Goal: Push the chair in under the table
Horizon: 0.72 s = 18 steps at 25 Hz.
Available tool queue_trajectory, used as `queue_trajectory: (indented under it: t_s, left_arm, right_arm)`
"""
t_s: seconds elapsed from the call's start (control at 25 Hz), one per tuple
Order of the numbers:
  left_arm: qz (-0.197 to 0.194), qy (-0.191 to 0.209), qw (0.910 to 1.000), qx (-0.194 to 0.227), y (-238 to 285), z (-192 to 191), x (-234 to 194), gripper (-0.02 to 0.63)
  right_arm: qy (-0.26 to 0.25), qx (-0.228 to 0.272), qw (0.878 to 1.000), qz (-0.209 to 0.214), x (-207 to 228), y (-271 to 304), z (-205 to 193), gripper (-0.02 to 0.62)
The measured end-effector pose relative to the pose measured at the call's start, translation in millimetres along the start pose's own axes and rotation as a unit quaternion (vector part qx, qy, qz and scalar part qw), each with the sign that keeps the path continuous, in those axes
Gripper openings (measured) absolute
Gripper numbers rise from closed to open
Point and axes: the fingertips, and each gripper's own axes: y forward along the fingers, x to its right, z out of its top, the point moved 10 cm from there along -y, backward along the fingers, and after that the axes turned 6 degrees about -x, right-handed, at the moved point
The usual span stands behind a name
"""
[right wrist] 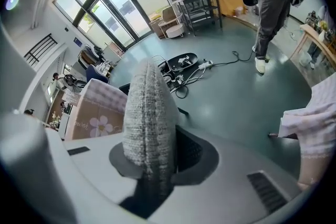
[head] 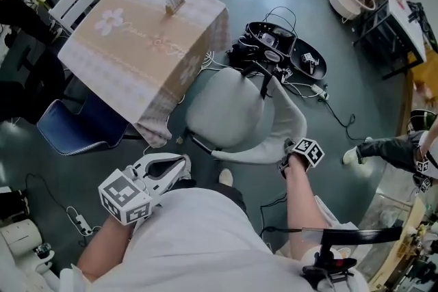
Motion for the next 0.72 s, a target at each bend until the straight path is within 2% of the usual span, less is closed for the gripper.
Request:
queue_trajectory:
  t_s: [0.32, 0.72]
  left_arm:
    - [0.007, -0.009, 0.9999, 0.003, -33.0, -12.4, -40.4, 0.014]
    - [0.013, -0.018, 0.9997, -0.004, -71.4, -21.3, -83.2, 0.014]
  right_arm:
    - [-0.006, -0.003, 1.0, 0.01, -54.9, 26.5, -4.5, 0.101]
    - [-0.045, -0.009, 0.999, 0.015, -131.4, 54.9, -11.3, 0.103]
